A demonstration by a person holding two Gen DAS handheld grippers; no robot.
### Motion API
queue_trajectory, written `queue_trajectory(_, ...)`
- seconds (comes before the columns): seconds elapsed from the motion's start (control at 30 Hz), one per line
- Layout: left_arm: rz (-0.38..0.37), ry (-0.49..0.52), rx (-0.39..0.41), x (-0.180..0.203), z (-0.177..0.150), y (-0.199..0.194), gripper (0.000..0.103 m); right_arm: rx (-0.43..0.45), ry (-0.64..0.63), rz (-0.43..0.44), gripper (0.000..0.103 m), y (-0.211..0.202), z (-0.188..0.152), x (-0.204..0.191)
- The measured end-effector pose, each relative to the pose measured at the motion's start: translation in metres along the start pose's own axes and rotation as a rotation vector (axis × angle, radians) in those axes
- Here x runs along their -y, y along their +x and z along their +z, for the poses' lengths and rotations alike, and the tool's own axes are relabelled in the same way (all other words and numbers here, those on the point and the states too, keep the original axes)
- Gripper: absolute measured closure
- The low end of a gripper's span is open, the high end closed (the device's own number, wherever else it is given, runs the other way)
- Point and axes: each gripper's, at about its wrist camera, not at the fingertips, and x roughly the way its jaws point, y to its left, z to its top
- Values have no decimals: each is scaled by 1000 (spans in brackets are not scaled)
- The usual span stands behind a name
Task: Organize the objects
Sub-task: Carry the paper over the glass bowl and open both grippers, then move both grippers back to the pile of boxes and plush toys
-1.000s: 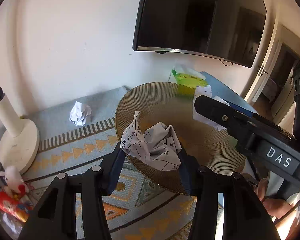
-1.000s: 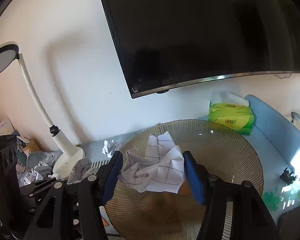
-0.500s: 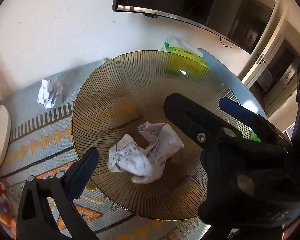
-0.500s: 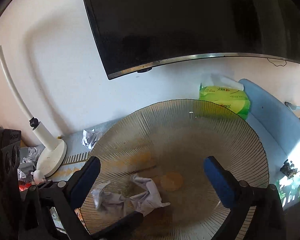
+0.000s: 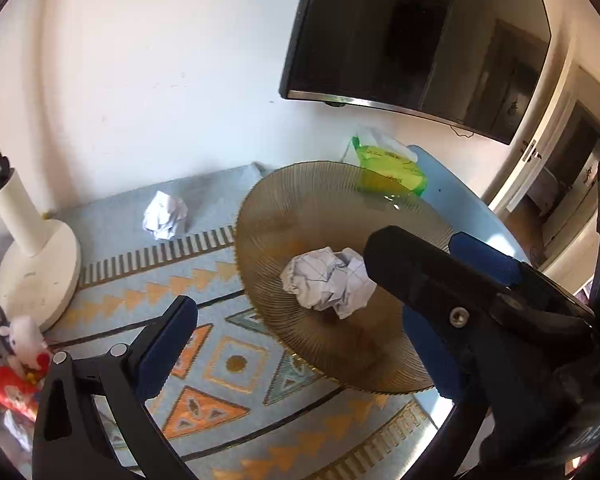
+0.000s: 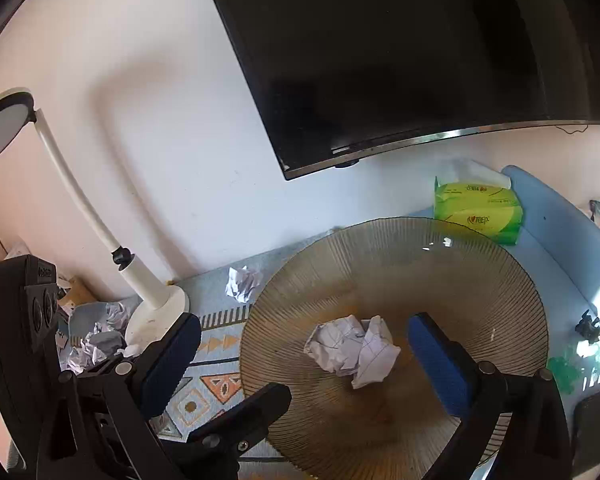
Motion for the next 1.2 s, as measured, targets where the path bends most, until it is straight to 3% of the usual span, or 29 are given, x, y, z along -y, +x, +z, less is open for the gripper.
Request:
queue_trajectory(0.37,284,-129,7,-127,-60,-87,1,-92,-88,174,0,19,-52,-115)
queue_trajectory(0.57,358,-246,31,-201,-103,-147,1,-127,-200,226,0,26,-79,-170)
queue_trajectory(0.73,391,-372,18,-266,-150,-180,1,-207,-323,221,0,37,-116,-185)
queue_trajectory(0.93,408,-456,-75,-313,-197,-161,1,-319,-499,200,0,56,-173,-191)
queue_trajectory(1.1,409,-490,-94,-330,-200,-135,1,-373,-637,206,0,69,-201,-204)
queue_trajectory(1.2,457,-452,-96,-330,-197,-126,1,-371,-681,230,0,73,-208,-211)
